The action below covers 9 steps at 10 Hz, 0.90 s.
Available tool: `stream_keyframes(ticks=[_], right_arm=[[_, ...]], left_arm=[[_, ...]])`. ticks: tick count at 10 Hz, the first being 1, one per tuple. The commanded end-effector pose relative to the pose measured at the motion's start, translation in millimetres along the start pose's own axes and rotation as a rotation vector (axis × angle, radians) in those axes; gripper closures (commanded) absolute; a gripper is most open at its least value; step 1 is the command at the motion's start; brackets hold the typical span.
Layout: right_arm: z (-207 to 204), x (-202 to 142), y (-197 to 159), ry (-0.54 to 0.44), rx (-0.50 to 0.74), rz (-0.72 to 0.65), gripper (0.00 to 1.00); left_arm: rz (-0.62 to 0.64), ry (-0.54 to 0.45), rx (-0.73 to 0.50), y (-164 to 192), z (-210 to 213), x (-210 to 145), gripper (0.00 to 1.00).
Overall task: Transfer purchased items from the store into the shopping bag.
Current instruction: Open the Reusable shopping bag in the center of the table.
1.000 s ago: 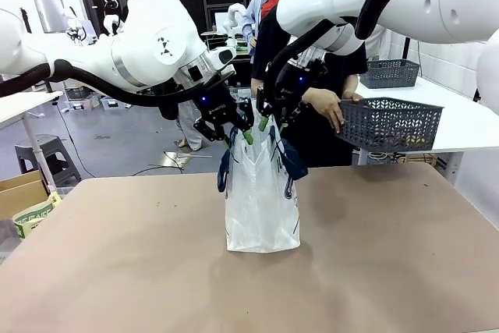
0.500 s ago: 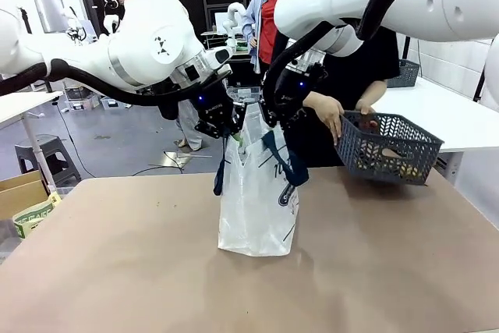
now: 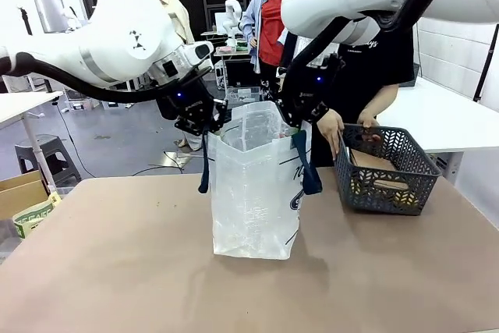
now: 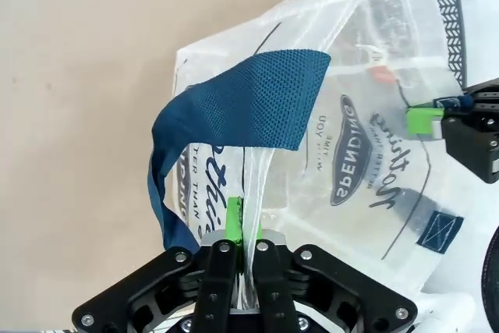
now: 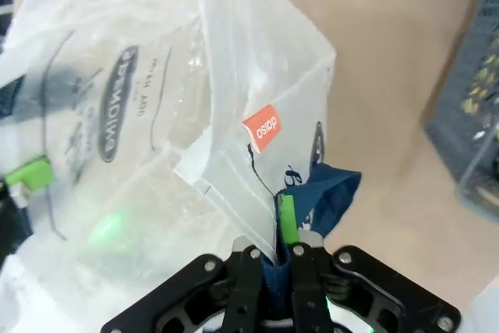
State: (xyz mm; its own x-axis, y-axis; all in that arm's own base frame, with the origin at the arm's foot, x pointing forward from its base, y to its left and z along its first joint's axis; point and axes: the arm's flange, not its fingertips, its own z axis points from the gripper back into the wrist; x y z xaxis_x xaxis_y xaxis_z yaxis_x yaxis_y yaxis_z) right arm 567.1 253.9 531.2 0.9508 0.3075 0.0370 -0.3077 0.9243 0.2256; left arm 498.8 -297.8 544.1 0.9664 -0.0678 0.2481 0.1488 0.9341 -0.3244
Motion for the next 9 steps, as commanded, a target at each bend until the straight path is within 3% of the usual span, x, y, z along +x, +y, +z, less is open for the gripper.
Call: stream_keyframes(ticks=[1, 9], right_arm=[[-6.8, -15.1, -7.7, -0.036, -0.056, 0.021, 1.00], [11.3, -35.0, -26.1, -0.124, -0.121, 0.100, 1.00]], left_arm=[[-0.012, -0.021, -0.005, 17.4, 8.7, -12.1, 1.00], [-0.129, -0.128, -0.040, 51.1, -1.1, -13.6, 1.00]])
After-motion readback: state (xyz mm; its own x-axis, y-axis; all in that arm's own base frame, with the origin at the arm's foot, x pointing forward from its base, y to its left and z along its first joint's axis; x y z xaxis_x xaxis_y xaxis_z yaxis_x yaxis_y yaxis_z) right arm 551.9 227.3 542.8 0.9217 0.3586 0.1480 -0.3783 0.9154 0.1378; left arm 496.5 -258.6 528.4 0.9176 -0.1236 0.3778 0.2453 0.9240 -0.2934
